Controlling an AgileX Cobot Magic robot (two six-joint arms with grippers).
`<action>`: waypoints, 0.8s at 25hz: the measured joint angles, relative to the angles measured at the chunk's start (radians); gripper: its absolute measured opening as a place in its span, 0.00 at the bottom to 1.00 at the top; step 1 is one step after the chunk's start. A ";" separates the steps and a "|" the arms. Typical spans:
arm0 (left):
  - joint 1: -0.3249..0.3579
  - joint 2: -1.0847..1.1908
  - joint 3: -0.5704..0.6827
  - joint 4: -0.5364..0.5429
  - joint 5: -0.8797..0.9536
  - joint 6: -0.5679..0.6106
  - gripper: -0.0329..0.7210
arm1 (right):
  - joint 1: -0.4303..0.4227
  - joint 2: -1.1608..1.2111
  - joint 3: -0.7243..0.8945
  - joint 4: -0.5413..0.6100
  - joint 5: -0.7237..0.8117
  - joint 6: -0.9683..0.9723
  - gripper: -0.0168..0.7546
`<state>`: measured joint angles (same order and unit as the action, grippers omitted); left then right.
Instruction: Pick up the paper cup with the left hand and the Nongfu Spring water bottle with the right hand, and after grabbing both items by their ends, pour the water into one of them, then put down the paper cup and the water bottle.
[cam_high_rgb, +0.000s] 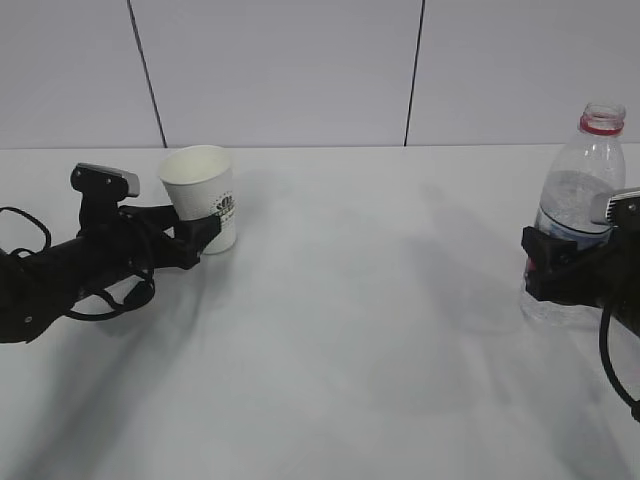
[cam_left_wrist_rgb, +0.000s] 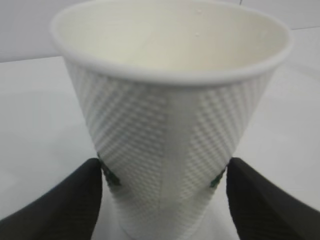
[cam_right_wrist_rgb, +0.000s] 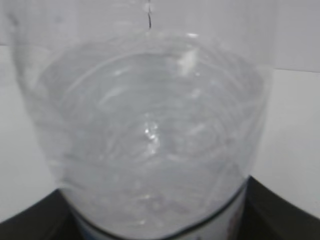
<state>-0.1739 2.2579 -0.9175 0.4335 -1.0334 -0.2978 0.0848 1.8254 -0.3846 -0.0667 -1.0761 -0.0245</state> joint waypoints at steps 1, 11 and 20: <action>0.000 0.000 0.000 0.000 0.000 0.000 0.82 | 0.000 0.000 0.000 0.000 0.000 0.000 0.64; 0.000 0.000 0.000 -0.004 -0.001 0.000 0.96 | 0.000 0.000 0.000 0.000 0.000 0.000 0.64; 0.000 0.008 -0.017 -0.021 -0.007 0.000 0.95 | 0.000 0.000 0.000 0.000 0.000 0.000 0.64</action>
<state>-0.1739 2.2660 -0.9347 0.4121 -1.0408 -0.2978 0.0848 1.8254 -0.3846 -0.0667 -1.0761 -0.0245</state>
